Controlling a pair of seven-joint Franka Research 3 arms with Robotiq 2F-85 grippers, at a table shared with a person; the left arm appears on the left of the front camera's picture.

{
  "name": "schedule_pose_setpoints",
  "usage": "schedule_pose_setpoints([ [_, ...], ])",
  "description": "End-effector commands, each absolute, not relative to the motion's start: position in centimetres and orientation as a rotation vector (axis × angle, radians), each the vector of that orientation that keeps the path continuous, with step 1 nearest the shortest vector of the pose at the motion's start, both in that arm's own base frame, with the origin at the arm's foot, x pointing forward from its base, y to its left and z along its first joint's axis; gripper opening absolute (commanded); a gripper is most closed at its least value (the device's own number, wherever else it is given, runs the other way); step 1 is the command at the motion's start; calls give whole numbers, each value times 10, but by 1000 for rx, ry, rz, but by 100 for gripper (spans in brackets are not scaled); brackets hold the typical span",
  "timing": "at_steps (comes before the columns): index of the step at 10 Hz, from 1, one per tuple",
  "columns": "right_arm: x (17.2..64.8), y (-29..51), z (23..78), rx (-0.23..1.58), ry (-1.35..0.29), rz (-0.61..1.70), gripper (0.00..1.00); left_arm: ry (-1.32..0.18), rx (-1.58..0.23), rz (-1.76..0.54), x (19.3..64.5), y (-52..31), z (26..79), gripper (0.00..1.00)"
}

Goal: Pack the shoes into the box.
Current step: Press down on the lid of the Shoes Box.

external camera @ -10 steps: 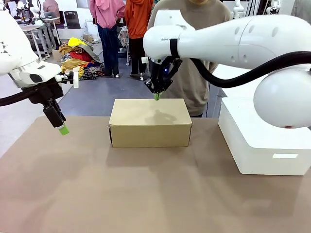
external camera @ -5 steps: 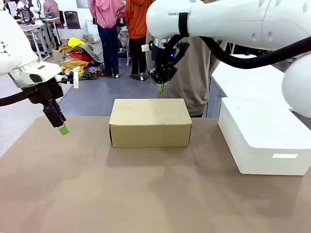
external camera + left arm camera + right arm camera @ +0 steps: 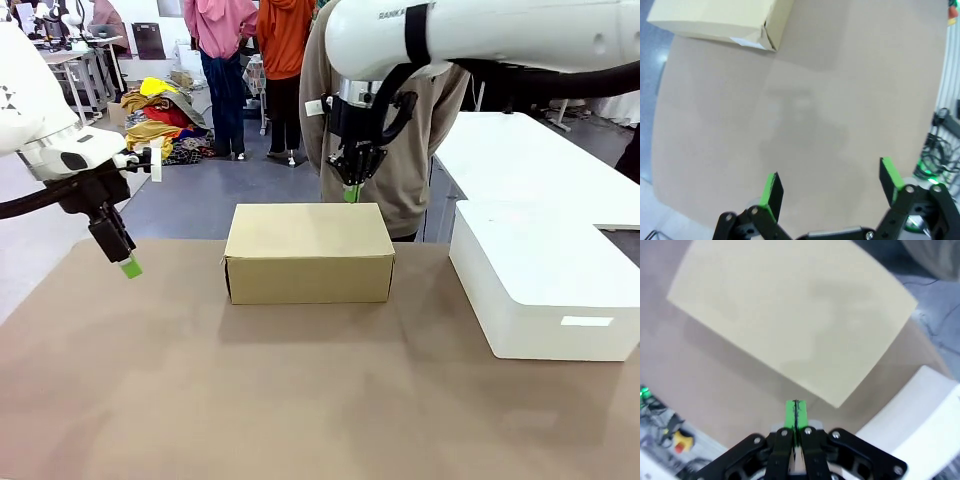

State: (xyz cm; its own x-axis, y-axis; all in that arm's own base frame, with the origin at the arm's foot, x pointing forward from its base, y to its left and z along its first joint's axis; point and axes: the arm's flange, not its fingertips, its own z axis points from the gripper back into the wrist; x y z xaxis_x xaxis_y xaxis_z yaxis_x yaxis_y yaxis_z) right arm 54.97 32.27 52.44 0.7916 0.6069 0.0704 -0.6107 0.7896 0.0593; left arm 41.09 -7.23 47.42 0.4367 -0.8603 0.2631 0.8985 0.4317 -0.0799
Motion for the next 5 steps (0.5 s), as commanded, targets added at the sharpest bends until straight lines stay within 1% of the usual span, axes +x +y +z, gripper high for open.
schedule_pose_setpoints([
  [1, 507, 299, 523, 154, -63, 719, 20, -198, -239, -1085, 410, -72, 476, 100],
  [5, 452, 271, 523, 148, -36, 756, 99, -198, -239, -1085, 410, -72, 476, 100],
])
